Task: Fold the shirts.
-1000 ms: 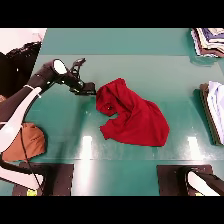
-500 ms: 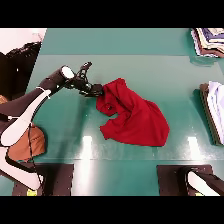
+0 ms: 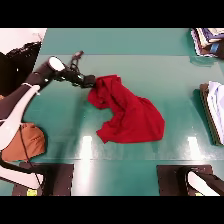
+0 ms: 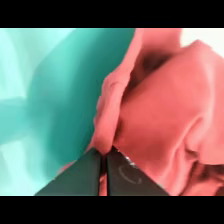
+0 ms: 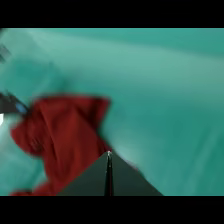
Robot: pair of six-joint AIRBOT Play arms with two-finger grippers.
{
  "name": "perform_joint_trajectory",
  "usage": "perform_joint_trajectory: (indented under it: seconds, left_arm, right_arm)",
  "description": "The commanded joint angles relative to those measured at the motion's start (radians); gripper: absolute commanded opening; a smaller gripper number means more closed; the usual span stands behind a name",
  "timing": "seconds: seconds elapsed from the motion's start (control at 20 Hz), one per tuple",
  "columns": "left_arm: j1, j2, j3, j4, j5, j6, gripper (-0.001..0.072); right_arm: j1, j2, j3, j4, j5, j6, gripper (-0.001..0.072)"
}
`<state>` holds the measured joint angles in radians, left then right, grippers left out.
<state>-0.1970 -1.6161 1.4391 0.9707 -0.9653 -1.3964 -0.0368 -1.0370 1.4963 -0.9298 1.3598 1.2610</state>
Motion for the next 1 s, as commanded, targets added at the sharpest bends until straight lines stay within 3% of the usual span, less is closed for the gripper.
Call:
perform_joint_trajectory:
  seconds: [0.0, 0.05, 0.1, 0.15, 0.25, 0.35, 0.45, 0.7, 0.75, 0.9, 0.95]
  left_arm:
    - [0.055, 0.106, 0.016, 0.069, -0.025, 0.051, 0.0026]
    - [0.055, 0.128, 0.016, 0.082, -0.031, 0.068, 0.0025]
    - [0.054, 0.138, 0.016, 0.093, -0.038, 0.070, 0.0026]
    - [0.054, 0.144, 0.016, 0.092, -0.049, 0.069, 0.0026]
    - [0.054, 0.144, 0.016, 0.092, -0.061, 0.069, 0.0026]
    - [0.054, 0.144, 0.016, 0.092, -0.072, 0.069, 0.0026]
    - [0.054, 0.144, 0.016, 0.093, -0.076, 0.069, 0.0026]
    - [0.054, 0.144, 0.016, 0.093, -0.077, 0.069, 0.0026]
    - [0.055, 0.144, 0.016, 0.093, -0.083, 0.069, 0.0026]
    - [0.055, 0.144, 0.016, 0.093, -0.113, 0.069, 0.0026]
    - [0.055, 0.149, 0.016, 0.097, -0.121, 0.069, 0.0025]
  right_arm:
    - [0.000, 0.000, -0.208, -0.211, 0.124, 0.071, 0.0018]
    - [0.000, 0.000, -0.303, -0.212, 0.106, 0.071, 0.0106]
    - [0.002, -0.004, -0.409, -0.203, 0.071, 0.071, 0.0412]
    - [0.002, -0.019, -0.505, -0.166, 0.034, 0.071, 0.0523]
    - [0.003, -0.075, -0.651, -0.076, -0.054, 0.069, 0.0513]
    - [0.006, -0.153, -0.729, 0.032, -0.143, 0.037, 0.0443]
    - [0.026, -0.234, -0.749, 0.120, -0.202, 0.000, 0.0441]
    - [0.149, -0.405, -0.650, 0.134, -0.282, -0.005, 0.0435]
    - [0.169, -0.434, -0.618, 0.133, -0.288, -0.005, 0.0404]
    - [0.204, -0.489, -0.535, 0.124, -0.287, -0.006, 0.0024]
    - [0.210, -0.492, -0.505, 0.108, -0.288, -0.005, 0.0015]
